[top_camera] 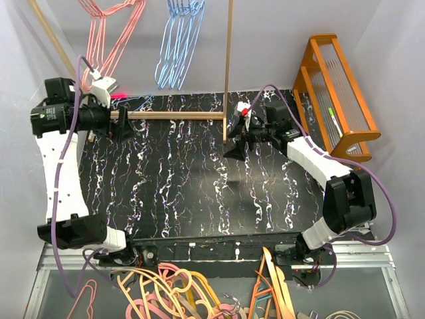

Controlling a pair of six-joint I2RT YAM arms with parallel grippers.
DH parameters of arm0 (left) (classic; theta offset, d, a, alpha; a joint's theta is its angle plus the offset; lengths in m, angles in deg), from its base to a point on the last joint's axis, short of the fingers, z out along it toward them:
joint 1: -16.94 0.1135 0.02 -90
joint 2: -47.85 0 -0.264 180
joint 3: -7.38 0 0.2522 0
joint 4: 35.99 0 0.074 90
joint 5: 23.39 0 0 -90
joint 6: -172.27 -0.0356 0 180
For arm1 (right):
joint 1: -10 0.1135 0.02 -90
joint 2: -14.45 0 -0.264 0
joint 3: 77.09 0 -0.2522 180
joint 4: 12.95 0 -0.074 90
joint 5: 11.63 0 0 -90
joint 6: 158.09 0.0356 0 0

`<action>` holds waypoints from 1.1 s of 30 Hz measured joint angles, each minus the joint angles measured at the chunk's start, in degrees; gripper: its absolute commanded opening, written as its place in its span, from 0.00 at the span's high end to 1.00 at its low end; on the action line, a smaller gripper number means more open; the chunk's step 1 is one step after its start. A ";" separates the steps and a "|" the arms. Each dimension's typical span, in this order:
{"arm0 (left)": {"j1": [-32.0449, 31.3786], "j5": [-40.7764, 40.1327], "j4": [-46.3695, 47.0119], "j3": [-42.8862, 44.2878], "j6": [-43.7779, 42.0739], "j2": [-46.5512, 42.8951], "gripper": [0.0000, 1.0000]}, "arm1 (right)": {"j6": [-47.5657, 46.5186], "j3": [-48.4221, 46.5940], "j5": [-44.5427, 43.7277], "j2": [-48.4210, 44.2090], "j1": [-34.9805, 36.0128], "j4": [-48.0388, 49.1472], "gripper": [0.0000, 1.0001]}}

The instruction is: Organize the hangers

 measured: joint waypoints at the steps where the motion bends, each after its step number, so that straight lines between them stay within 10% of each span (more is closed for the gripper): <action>1: 0.00 1.79 -1.75 -1.03 0.20 0.28 0.03 | 0.15 -0.02 -0.39 0.00 0.15 0.13 0.02; 9: 5.60 10.29 0.83 -16.20 11.91 7.91 0.03 | -3.61 -0.68 -4.22 0.04 1.25 -2.19 0.02; 22: 11.04 -3.17 17.84 1.79 15.43 27.85 0.03 | -6.60 10.36 -5.68 -5.46 3.23 0.87 0.02; 33: 14.49 -7.28 25.29 -9.33 32.41 28.83 0.03 | -9.66 10.34 -5.46 -4.72 3.65 2.34 0.02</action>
